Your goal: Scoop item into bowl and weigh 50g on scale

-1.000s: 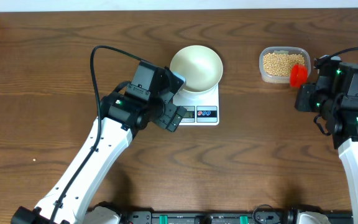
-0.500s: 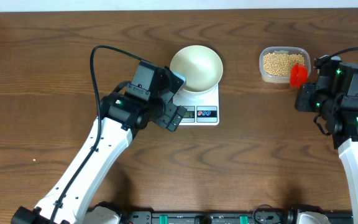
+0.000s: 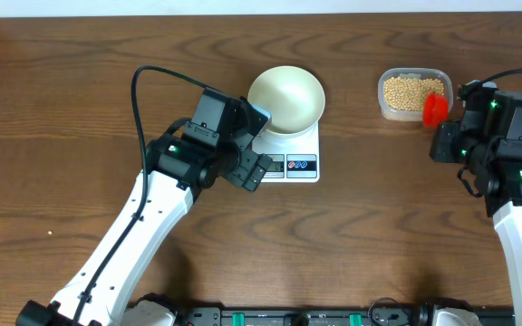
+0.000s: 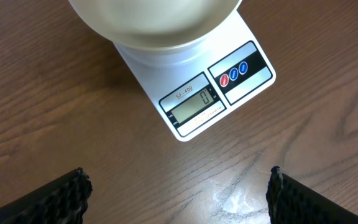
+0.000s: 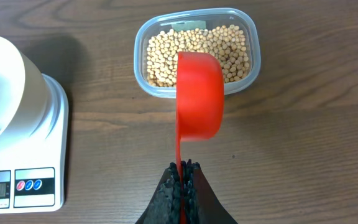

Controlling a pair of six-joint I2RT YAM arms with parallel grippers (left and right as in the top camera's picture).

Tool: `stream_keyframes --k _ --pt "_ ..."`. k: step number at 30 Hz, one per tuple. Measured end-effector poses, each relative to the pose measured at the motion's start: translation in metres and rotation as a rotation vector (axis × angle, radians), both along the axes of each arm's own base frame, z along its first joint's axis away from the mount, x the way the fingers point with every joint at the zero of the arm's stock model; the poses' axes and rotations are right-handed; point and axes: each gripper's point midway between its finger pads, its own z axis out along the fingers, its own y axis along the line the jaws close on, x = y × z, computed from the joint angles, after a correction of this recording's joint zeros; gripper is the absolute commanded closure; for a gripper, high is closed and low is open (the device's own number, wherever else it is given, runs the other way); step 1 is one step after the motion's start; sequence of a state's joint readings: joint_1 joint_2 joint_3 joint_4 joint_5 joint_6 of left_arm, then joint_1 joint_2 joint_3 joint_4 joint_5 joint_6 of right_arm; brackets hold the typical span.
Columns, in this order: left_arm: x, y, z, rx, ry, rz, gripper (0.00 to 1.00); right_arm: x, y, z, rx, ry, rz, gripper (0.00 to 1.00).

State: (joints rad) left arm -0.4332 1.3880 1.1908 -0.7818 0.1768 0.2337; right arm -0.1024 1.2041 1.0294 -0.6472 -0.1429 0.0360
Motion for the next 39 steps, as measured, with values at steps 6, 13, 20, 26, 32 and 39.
stream_keyframes --k 6,13,20,26,32,39 --pt "0.0 0.0 0.0 0.0 0.0 0.0 0.07 -0.0001 0.0 -0.0001 0.0 0.0 0.0 0.99" --pt "0.0 0.0001 0.0 0.0 0.0 0.0 0.07 0.0 0.0 0.0 0.0 0.0 0.0 0.99" --pt "0.0 0.0 0.0 0.0 0.0 0.0 0.07 0.0 0.0 0.0 0.0 0.0 0.0 0.99" --pt "0.0 0.0 0.0 0.0 0.0 0.0 0.07 -0.0006 0.0001 -0.0006 0.0 0.003 0.0 0.99" --pt "0.0 0.0001 0.0 0.0 0.0 0.0 0.07 -0.0006 0.0001 -0.0006 0.001 0.003 0.0 0.99" --pt "0.0038 -0.0018 0.0024 -0.008 -0.018 0.0 0.07 -0.0007 0.0002 -0.0007 0.001 0.004 0.001 0.99"
